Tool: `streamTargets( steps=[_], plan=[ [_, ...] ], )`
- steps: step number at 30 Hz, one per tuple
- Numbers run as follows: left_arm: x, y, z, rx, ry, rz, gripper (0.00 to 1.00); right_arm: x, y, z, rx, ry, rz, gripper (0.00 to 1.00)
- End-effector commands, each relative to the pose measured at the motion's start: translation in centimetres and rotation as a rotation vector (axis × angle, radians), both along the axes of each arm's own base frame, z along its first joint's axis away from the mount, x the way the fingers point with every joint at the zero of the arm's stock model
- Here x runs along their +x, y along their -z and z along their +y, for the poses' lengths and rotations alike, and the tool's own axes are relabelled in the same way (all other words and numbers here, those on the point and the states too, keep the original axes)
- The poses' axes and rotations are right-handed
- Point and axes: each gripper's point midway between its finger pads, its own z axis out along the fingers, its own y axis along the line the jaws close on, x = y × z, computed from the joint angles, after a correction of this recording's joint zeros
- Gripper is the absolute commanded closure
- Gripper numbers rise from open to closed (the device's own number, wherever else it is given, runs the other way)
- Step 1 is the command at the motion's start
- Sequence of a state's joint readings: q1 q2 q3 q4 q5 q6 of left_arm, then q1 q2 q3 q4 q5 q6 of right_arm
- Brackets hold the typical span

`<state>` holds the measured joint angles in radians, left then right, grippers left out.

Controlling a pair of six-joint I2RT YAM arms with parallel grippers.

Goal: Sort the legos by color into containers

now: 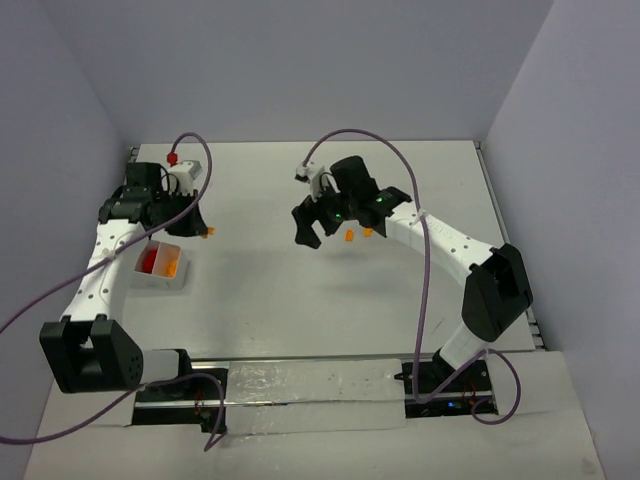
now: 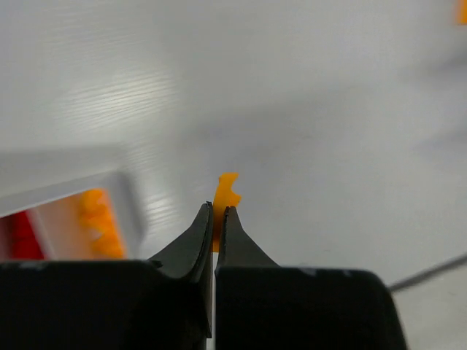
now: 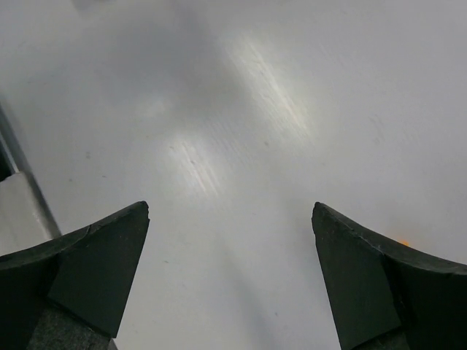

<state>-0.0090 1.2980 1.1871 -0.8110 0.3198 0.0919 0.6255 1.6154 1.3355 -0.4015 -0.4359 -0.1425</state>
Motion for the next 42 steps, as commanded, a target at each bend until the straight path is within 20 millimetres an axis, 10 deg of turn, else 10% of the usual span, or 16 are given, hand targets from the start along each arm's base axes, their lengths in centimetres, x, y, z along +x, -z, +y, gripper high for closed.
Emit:
streamTargets(
  steps=[1,18,25,42],
  plan=[
    [-0.8,-0.1,8.4,0.442,-0.145,-0.041,1.00,1.5,-0.7,-3.0,0.004,0.093,0.010,0.00],
    [-0.7,4.2,11.1,0.606,-0.152,0.050,0.90,3.2,1.6,-5.8,-0.077,0.168,0.023,0.00],
    [-0.2,4.8,10.9,0.596,-0.138,0.061,0.57,4.8,2.5,-7.7,-0.119,0.255,0.039,0.00],
    [2.5,-0.1,8.3,0.442,-0.132,-0.038,0.44,10.2,7.2,-18.0,-0.218,0.732,0.192,0.16]
  ],
)
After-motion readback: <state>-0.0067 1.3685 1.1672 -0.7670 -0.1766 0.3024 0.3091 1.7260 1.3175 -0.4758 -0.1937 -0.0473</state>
